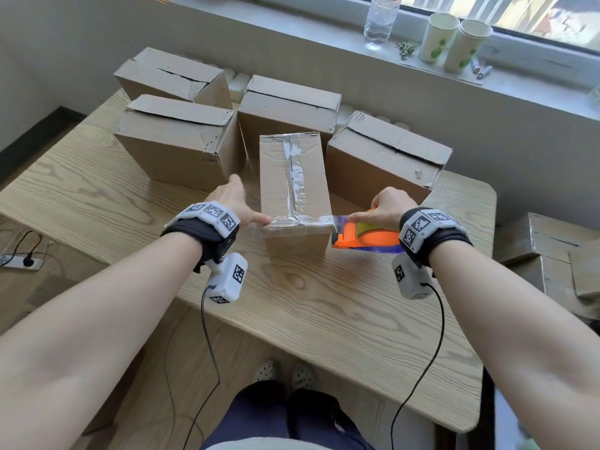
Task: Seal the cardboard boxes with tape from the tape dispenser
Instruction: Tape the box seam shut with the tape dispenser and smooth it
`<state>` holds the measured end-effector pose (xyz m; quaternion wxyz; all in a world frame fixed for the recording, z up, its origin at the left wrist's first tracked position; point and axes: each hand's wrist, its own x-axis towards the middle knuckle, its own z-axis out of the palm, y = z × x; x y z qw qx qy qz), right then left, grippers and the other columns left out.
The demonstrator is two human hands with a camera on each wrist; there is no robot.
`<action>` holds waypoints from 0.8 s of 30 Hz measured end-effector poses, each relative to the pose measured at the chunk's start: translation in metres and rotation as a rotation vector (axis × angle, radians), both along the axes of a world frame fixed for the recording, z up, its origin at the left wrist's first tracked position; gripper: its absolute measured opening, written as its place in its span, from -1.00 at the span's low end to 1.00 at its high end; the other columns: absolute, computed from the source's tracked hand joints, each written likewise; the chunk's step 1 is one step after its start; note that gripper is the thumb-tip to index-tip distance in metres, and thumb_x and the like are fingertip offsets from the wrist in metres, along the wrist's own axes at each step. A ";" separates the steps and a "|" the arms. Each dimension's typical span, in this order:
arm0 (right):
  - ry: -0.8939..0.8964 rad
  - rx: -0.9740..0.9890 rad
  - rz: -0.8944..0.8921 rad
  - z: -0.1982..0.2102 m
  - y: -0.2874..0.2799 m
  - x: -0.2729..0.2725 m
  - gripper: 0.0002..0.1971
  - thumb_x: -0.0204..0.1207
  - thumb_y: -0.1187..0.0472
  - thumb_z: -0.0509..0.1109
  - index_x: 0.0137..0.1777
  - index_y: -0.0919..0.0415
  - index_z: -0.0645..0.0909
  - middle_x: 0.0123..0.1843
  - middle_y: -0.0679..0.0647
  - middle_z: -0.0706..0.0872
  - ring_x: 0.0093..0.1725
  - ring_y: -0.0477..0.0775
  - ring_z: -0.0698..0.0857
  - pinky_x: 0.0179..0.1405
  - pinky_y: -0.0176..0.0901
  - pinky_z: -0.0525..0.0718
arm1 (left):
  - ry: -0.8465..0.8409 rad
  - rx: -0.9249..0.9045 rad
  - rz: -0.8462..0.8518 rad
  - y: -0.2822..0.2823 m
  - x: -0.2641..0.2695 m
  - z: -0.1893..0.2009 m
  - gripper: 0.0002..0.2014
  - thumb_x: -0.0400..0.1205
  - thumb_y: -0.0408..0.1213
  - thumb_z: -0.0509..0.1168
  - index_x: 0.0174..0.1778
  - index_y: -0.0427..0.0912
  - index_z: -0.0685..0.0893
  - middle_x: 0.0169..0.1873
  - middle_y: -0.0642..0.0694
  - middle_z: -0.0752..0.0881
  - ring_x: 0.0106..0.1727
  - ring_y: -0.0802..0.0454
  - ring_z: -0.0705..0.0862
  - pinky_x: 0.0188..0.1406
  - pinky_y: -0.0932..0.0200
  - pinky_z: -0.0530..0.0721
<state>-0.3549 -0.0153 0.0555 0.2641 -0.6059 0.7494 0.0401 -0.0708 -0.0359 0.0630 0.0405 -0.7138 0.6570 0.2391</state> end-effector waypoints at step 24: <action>-0.157 0.030 -0.114 -0.015 0.014 -0.035 -0.58 0.41 -0.21 0.44 -0.39 0.16 0.62 -0.34 0.06 0.65 -0.25 0.09 0.62 -0.43 -0.20 0.44 | -0.037 -0.246 -0.921 0.053 -0.077 -0.060 -0.20 0.68 0.07 0.08 0.62 -0.08 -0.32 0.62 0.05 -0.31 0.62 0.20 -0.30 0.62 0.17 -0.27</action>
